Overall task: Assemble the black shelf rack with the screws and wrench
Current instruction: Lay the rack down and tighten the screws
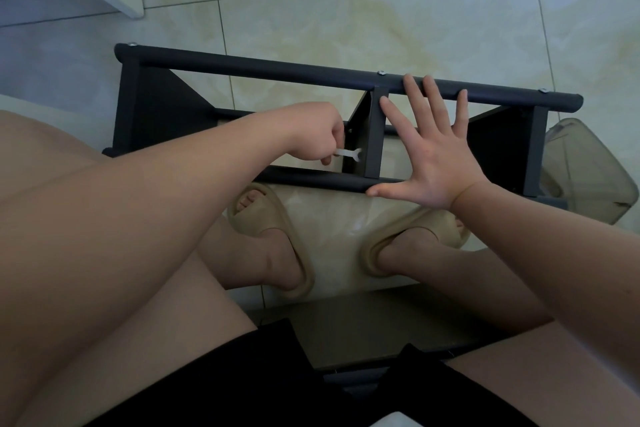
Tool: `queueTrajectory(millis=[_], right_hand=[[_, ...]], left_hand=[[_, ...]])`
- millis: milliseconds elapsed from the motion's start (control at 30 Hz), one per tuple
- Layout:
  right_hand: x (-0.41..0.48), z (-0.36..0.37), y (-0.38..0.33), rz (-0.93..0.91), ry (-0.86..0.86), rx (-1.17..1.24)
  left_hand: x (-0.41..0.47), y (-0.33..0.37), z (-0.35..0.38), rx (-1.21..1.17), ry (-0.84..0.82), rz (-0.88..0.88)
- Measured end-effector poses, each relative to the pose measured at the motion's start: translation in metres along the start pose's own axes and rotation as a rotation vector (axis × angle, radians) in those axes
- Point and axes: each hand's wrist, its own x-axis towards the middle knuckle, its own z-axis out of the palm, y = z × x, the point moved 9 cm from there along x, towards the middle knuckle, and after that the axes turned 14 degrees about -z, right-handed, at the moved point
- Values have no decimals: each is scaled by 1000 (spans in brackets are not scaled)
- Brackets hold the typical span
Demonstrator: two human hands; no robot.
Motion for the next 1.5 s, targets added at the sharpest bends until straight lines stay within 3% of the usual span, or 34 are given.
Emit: queueTrajectory(millis=[133,233,400,733,1100,1500], right_hand=[[0,0,0,3,-6,-3],[0,-1,-1,0,0,8],[0,-1,-1,-3,1,-2],[0,-1,-1,-2,1,5],[0,-2,-1,-3,4,6],[0,-1,-1,-2,10,8]], left_hand=[[0,5,-9,-13,94,54],[1,6,-8,-300,17,48],[6,1,2,-658,-87,-64],[6,-15,4,-900,-30,-255],[2,-12,14,-1026,-138,-311],[5,-11,20,-953,-191,-298]])
